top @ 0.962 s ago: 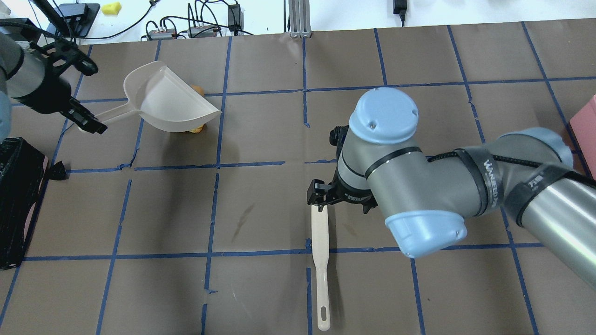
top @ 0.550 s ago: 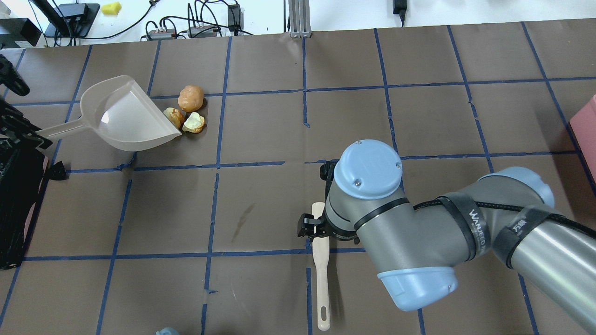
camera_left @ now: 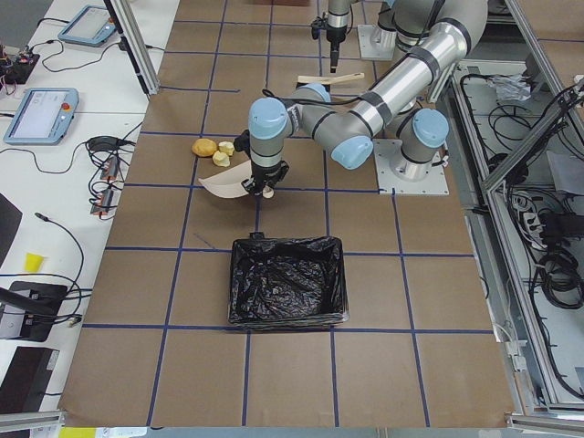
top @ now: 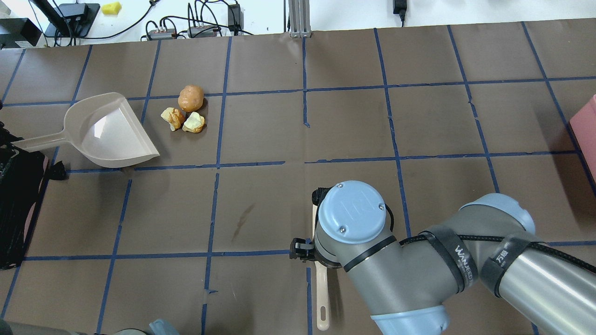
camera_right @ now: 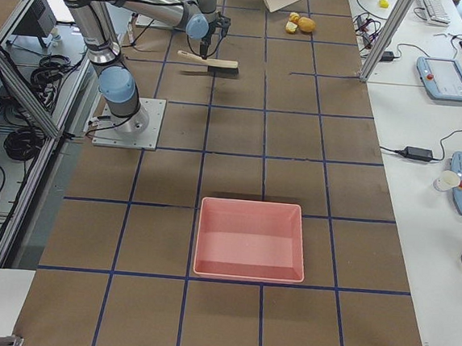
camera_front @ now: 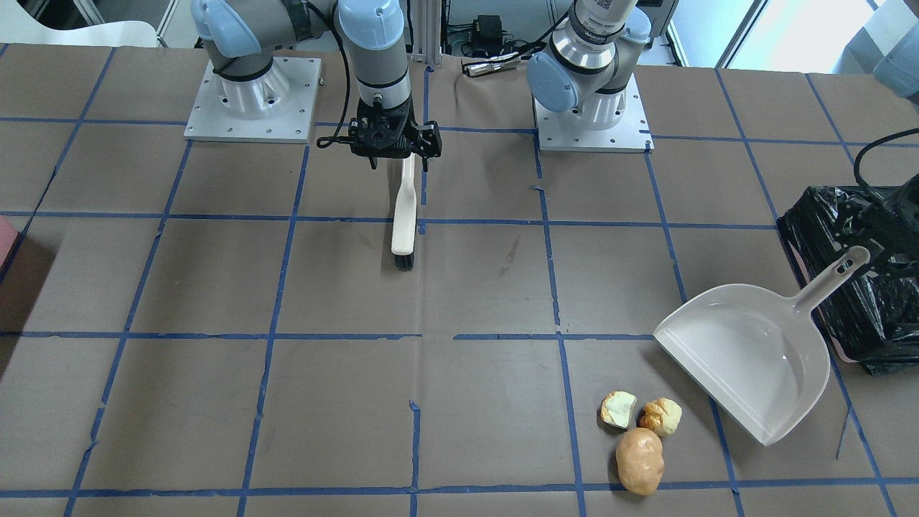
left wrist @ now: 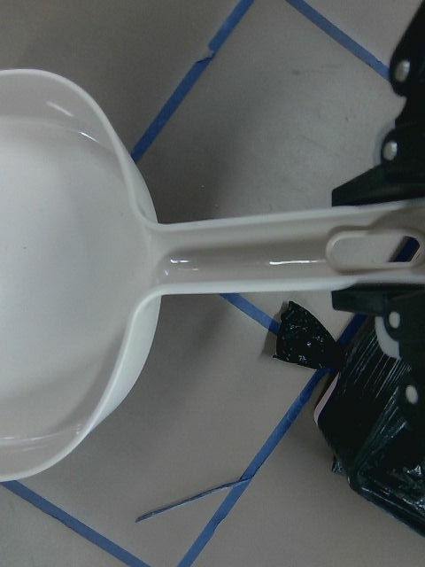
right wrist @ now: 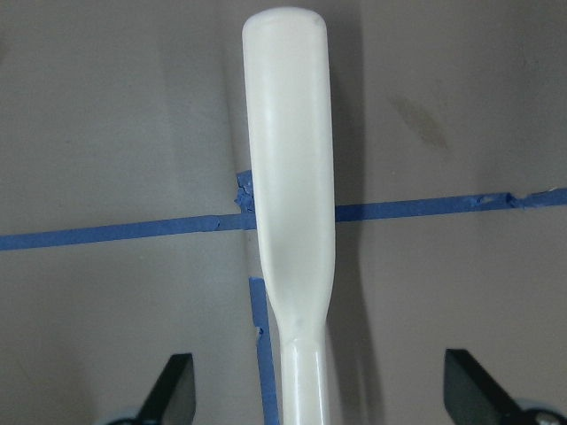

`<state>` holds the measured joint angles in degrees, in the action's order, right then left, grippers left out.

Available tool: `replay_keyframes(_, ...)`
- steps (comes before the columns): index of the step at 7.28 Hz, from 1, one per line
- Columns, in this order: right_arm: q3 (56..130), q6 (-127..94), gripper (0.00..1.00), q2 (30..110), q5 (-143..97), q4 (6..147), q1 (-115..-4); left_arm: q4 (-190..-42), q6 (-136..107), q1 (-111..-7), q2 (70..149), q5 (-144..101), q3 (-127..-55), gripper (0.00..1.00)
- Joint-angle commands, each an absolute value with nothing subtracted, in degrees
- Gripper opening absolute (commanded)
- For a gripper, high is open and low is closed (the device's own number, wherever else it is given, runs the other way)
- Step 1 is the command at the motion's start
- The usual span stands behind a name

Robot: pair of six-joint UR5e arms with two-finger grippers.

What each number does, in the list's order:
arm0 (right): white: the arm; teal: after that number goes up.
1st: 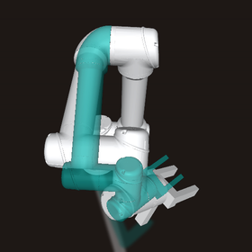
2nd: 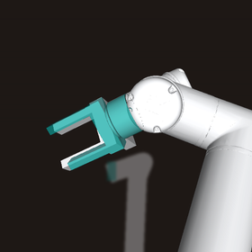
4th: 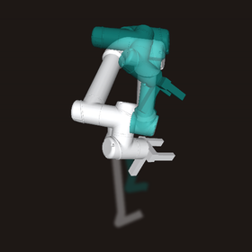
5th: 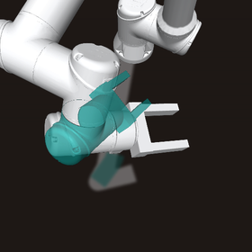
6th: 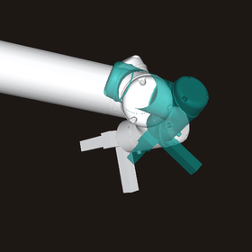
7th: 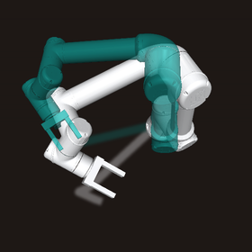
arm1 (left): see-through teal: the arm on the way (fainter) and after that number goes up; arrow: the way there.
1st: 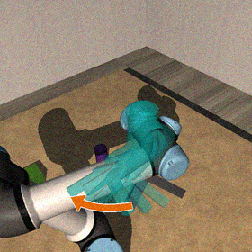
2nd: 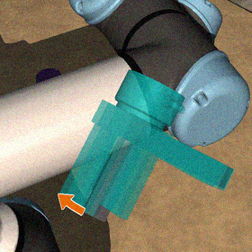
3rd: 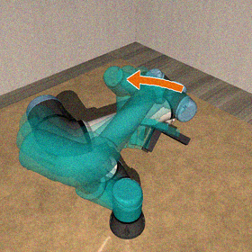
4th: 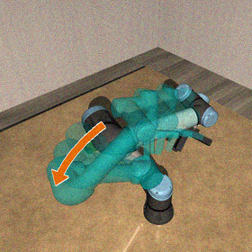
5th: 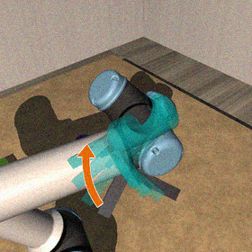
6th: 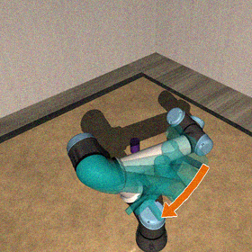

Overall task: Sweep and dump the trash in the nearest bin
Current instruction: 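Place the dustpan beside the trash while the right gripper descends on the brush, then close the right gripper on the white brush handle and lift it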

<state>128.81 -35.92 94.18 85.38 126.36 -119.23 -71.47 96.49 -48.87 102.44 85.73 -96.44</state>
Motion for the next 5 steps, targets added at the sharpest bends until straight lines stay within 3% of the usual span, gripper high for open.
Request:
replay_keyframes(1,132.44,-40.94,0.99,98.15,87.52,128.76,-120.49,-71.46,100.52,-48.95,106.78,85.69,-94.66,0.05)
replay_keyframes(5,132.71,-45.09,0.99,95.64,90.27,131.38,-124.89,-70.84,105.54,-50.01,110.12,83.42,-93.08,0.05)
